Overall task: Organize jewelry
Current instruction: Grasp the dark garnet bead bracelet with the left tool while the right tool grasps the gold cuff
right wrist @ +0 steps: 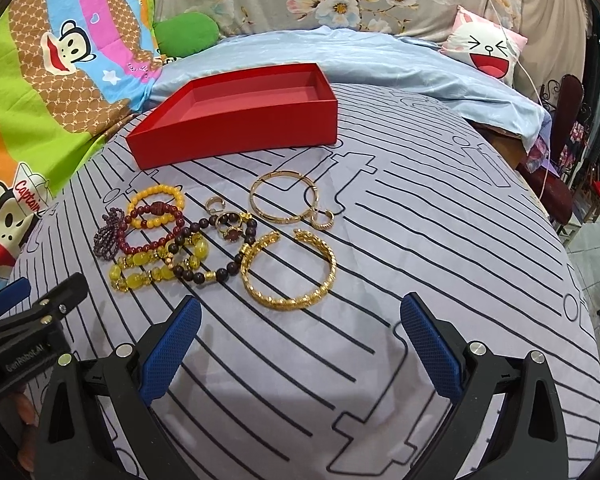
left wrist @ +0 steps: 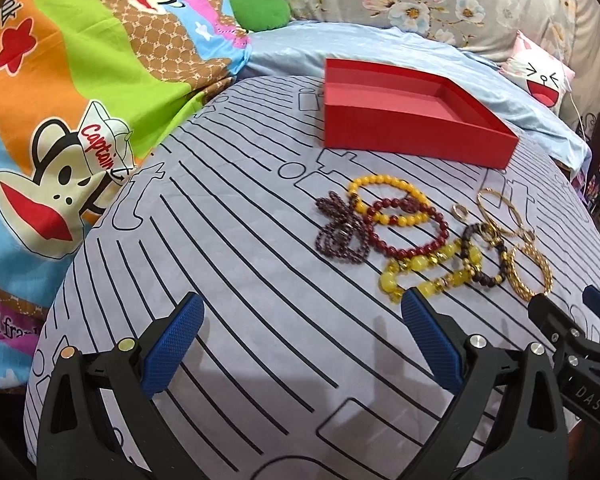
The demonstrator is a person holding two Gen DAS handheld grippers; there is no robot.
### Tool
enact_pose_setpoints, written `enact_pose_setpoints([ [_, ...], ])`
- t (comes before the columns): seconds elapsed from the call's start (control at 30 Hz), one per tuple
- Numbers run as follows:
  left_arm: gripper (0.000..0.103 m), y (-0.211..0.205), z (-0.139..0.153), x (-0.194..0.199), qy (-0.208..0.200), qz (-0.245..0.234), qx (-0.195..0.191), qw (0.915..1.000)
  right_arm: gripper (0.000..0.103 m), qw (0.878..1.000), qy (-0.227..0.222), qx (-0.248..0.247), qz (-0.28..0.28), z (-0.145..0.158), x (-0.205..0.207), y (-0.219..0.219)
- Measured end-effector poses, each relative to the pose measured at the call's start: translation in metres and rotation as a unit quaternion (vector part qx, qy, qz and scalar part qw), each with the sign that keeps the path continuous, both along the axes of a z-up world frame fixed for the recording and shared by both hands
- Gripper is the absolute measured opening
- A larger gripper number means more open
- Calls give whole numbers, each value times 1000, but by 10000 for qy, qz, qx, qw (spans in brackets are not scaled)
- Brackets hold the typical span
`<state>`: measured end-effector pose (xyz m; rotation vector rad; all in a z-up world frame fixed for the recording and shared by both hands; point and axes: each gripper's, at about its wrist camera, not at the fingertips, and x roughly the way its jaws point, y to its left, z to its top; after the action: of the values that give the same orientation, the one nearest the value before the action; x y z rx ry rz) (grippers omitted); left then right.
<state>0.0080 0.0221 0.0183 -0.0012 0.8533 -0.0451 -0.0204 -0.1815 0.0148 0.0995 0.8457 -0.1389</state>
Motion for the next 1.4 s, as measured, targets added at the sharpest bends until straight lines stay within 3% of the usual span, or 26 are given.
enact_pose_setpoints([
  [0.23,95,5,3,11,5,49,-36,10000,85,9998,137,52,106,-6,18,0],
  [0.57,95,4,-1,26,61,6,-48,10000,58,9994,265,66,232,-11,33,2],
  [1.0,93,2,-8,47,77,26,-15,10000,57,9995,216,172,167,-10,34,-4],
  [1.4,65,6,-12,64,170,-158,-154,9996,58,9996,233,110,152,-11,35,-2],
])
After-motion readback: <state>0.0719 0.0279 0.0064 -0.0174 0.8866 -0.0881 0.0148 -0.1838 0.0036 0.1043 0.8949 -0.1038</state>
